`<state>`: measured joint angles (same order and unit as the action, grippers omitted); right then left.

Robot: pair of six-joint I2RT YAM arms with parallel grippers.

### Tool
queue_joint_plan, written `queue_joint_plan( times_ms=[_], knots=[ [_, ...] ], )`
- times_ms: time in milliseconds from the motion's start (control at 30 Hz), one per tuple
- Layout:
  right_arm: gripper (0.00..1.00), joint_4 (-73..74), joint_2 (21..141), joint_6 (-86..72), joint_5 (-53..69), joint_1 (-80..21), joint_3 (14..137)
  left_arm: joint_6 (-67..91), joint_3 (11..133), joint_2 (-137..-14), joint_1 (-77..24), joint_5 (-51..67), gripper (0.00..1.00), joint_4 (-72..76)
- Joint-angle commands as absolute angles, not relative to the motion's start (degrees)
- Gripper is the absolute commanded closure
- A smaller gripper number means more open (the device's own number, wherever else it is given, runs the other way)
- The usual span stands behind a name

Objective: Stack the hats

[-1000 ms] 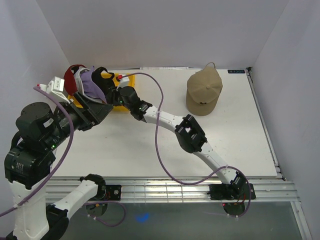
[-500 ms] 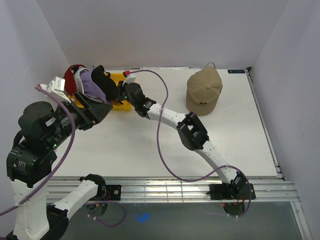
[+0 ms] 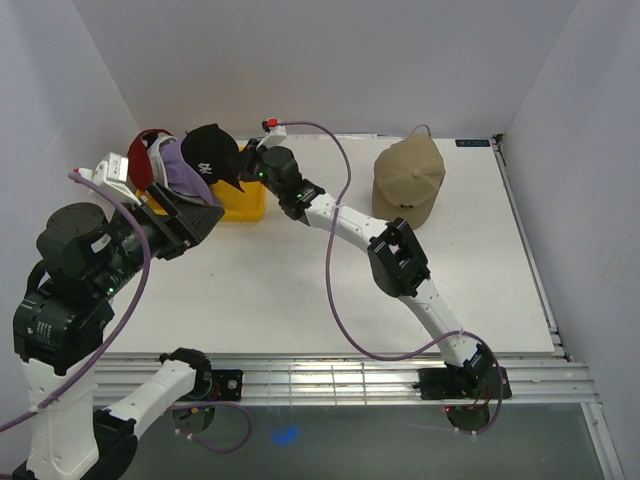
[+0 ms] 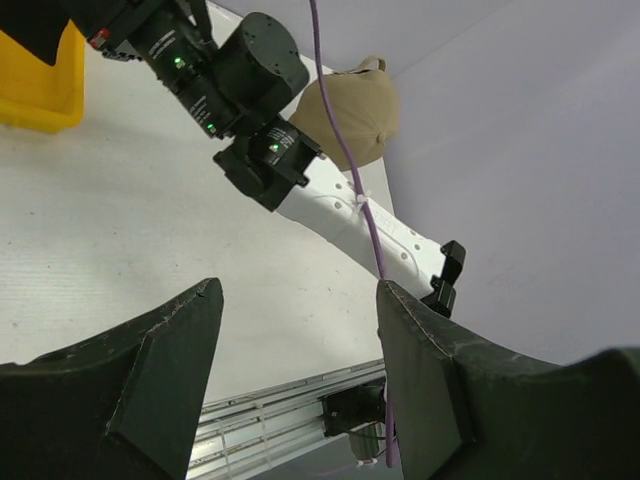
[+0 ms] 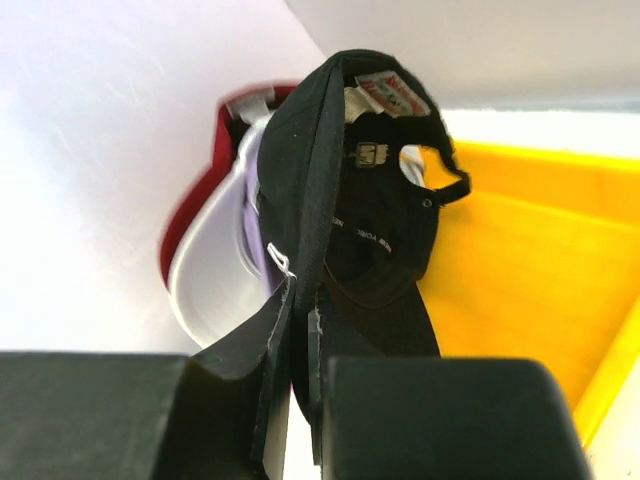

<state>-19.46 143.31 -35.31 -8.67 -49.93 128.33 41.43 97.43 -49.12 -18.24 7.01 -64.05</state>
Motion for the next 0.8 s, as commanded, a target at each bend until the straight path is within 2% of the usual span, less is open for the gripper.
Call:
queue_joint_plan(
  times_ms=[0,200,433,533,767],
  knots=[
    [0.92,-24.7,134.9,-39.5,-9.5,-48.1,128.1,41.2,98.8,-49.0,-18.4,6.6,0.27,-63.2],
    [0.92,-24.1,130.3,-43.3,-10.6,-47.5,125.9,41.6,99.6,-49.0,-18.4,6.5,0.27,-63.1],
    [0.92,-25.7,119.3,-51.0,-15.2,-45.6,114.7,41.7,101.0,-48.9,-18.4,6.2,0.27,-63.2],
    [0.92,-26.0,112.3,-53.3,-18.4,-44.5,107.8,41.8,101.5,-48.8,-18.4,6.6,0.27,-63.5],
    [0.92,-33.2,90.9,-67.4,-23.5,-38.2,81.8,42.3,100.4,-48.5,-18.4,9.5,0.27,-62.5]
  ],
)
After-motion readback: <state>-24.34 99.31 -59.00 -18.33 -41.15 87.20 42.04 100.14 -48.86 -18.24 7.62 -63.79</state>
